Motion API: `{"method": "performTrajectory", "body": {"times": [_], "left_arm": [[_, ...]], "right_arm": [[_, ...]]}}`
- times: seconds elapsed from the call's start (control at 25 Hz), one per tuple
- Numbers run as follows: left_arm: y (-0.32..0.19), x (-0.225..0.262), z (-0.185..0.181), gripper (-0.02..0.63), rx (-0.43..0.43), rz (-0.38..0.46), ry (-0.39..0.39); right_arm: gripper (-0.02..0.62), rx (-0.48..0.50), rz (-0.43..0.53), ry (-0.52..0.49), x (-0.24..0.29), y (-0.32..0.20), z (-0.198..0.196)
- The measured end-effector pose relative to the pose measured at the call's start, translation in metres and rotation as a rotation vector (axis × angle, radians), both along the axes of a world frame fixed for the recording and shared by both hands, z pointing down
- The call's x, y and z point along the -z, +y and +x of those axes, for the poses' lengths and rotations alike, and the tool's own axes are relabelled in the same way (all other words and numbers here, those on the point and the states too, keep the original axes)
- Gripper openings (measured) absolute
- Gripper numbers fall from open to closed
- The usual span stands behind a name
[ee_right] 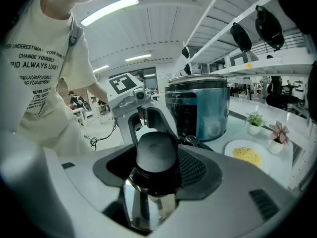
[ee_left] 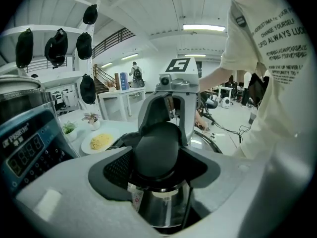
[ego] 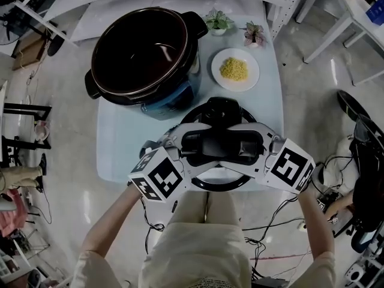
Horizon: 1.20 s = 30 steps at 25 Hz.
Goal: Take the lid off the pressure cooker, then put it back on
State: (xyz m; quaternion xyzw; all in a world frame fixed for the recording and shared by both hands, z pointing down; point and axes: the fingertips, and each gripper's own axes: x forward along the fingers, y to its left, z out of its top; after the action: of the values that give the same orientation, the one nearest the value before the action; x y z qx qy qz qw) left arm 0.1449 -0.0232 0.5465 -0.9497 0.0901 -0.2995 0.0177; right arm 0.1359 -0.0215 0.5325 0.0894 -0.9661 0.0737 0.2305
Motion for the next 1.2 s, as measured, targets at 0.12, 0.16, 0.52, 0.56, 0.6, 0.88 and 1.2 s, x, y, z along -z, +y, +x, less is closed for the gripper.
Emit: {"method": "performTrajectory", "body": {"times": [0.12,0.16,0.52,0.56,0.6,0.88,1.2], "left_arm": [[-0.001,-0.006,0.001,0.299,0.002,0.007,-0.002],[-0.002,-0.007,0.001,0.299,0.003,0.012,-0.003],[0.0,-0.015,0.003,0.299,-0.001,0.06,-0.029],[0.001,-0.015,0.004,0.299,0.001,0.065,-0.03],[0.001,-0.016,0.004,0.299,0.004,0.069,-0.031],[0.001,-0.018,0.005,0.299,0.004,0.073,-0.037],[0.002,-0.019,-0.003,0.301,0.152,0.031,0.006]], "right_arm": [[0.268,0.006,0.008,0.001,-0.006,-0.001,0.0],[0.268,0.008,0.014,0.003,-0.007,-0.001,0.0],[0.268,0.011,0.045,0.019,-0.017,0.001,0.004],[0.268,0.007,0.045,0.022,-0.018,0.001,0.004],[0.268,0.004,0.044,0.024,-0.018,0.001,0.005],[0.268,-0.001,0.026,0.011,-0.021,0.001,0.006],[0.271,-0.126,-0.036,-0.013,-0.02,-0.001,0.009]]}}
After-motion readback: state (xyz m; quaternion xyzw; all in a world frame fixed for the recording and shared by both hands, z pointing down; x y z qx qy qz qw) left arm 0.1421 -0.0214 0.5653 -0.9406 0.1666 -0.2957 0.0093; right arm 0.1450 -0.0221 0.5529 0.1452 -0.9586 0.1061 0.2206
